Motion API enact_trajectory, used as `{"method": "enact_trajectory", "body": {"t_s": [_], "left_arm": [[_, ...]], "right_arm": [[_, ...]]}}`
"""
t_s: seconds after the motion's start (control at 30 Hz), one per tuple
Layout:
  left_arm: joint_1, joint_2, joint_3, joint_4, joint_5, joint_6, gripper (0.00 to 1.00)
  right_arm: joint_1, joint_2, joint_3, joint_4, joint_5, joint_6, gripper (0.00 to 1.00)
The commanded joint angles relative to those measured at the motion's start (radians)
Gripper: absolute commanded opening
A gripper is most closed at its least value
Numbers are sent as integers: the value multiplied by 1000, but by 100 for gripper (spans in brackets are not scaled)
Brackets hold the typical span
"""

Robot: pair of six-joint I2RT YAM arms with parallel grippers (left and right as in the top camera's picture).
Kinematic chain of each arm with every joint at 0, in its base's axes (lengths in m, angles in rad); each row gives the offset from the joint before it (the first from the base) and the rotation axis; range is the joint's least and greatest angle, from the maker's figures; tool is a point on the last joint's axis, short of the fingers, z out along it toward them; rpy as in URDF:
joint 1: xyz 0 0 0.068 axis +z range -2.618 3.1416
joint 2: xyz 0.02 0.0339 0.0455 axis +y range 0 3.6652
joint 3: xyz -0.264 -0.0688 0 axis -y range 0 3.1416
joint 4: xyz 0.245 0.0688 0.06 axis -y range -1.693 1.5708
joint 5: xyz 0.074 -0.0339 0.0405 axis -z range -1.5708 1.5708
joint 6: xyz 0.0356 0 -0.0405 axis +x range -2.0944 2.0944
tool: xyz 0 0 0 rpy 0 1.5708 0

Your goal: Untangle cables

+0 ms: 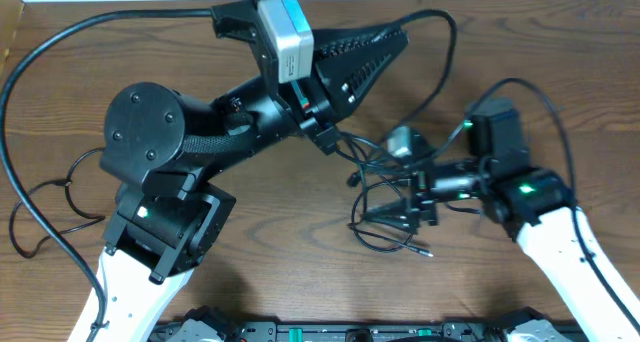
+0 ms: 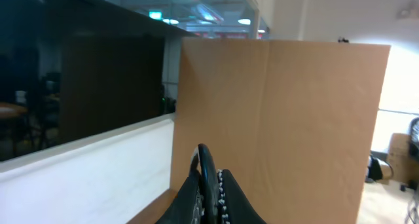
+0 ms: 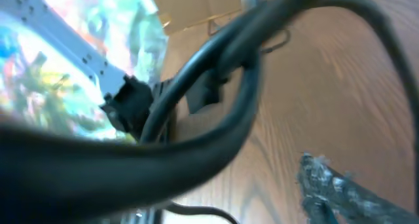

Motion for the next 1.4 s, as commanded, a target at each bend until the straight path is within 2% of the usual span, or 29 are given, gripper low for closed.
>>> {"method": "enact_trajectory", "body": {"t_s": [0.0, 0.13, 0.23, 0.47, 0.77, 1.07, 1.37], "left_arm": [[2, -6, 10, 11, -71, -23, 7], [3, -6, 10, 11, -107, -23, 7], [3, -7, 10, 11, -122, -22, 8], [27, -18, 10, 10, -193, -12, 7], [210, -88, 10, -2, -211, -11, 8], [460, -124, 10, -141, -211, -11, 7], [704, -99, 10, -295, -241, 19, 7]], "right_arm": [[56, 45, 15, 54, -19, 6, 67], [89, 104, 15, 132, -19, 7, 33], [91, 143, 15, 161, -19, 22, 1], [53, 177, 15, 120, 148, 94, 1], [-216, 176, 15, -73, 400, 96, 1], [-498, 176, 15, -156, 406, 55, 1], [-564, 176, 15, -157, 416, 46, 1]]}}
